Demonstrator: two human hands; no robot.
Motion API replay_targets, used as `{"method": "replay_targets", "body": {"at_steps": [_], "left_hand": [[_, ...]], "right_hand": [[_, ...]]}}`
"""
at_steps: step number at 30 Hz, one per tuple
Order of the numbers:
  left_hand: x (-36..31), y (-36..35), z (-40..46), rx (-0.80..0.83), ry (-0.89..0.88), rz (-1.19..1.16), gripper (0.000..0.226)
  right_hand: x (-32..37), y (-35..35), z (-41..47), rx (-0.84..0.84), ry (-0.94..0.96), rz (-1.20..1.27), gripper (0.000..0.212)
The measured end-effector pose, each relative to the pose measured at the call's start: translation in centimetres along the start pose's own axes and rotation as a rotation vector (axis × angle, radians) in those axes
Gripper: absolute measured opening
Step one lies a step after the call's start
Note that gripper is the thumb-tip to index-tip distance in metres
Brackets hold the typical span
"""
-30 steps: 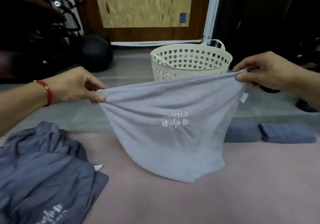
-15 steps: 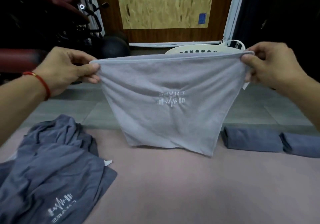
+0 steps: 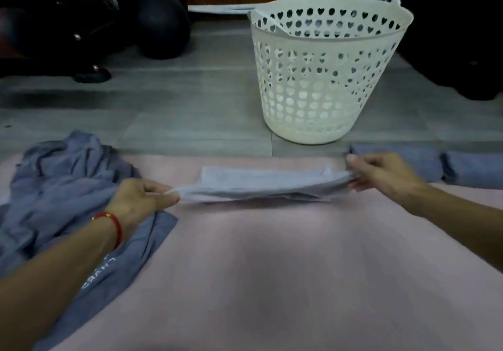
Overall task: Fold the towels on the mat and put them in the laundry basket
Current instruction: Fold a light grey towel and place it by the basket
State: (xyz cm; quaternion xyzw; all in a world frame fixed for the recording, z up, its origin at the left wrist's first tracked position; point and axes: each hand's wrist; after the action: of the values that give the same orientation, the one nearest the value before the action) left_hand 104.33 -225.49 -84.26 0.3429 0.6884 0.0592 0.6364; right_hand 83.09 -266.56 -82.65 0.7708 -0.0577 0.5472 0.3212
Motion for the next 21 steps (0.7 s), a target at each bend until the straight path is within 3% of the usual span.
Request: {"method": "replay_targets", "body": {"at_steps": [2, 5, 9, 13, 16, 21], "left_hand": [[4.0, -1.5, -2.8, 0.093, 0.116, -0.039, 0.018], [8.8, -3.6, -5.8, 0.251, 0.263, -0.076, 0.033], [12.2, -6.8, -7.2, 0.086, 0.340, -0.065, 0.013], [13.4, -8.1, -6.9, 0.003, 0.396, -0.071, 0.025], [13.7, -7.9, -7.2, 0.024, 0.365, -0.011, 0.027], [14.4, -6.1, -9.7, 0.191, 0.226, 0.245, 0.031]], "right_hand": [[-4.7, -1.8, -1.4, 0.055, -0.104, -0.117, 0.012], [-9.8, -4.4, -4.4, 0.174, -0.241, -0.196, 0.023], [-14.0, -6.2, -7.4, 0.111, -0.335, -0.187, 0.034], [-15.8, -6.4, -8.4, 0.015, -0.452, 0.058, 0.025], [-15.3, -5.8, -8.7, 0.052, -0.462, 0.052, 0.023], [-15.4, -4.7, -11.0, 0.201, -0.449, -0.337, 0.018]]}}
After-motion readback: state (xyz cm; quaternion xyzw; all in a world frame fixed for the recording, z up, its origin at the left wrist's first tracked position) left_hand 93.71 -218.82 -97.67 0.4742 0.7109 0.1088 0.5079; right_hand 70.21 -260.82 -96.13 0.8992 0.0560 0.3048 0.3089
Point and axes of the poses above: each hand's wrist, its own z-axis towards the middle knuckle, its own y-axis out of the back of the hand, x = y × z, and after that the axes turned 4 degrees about x, right-handed
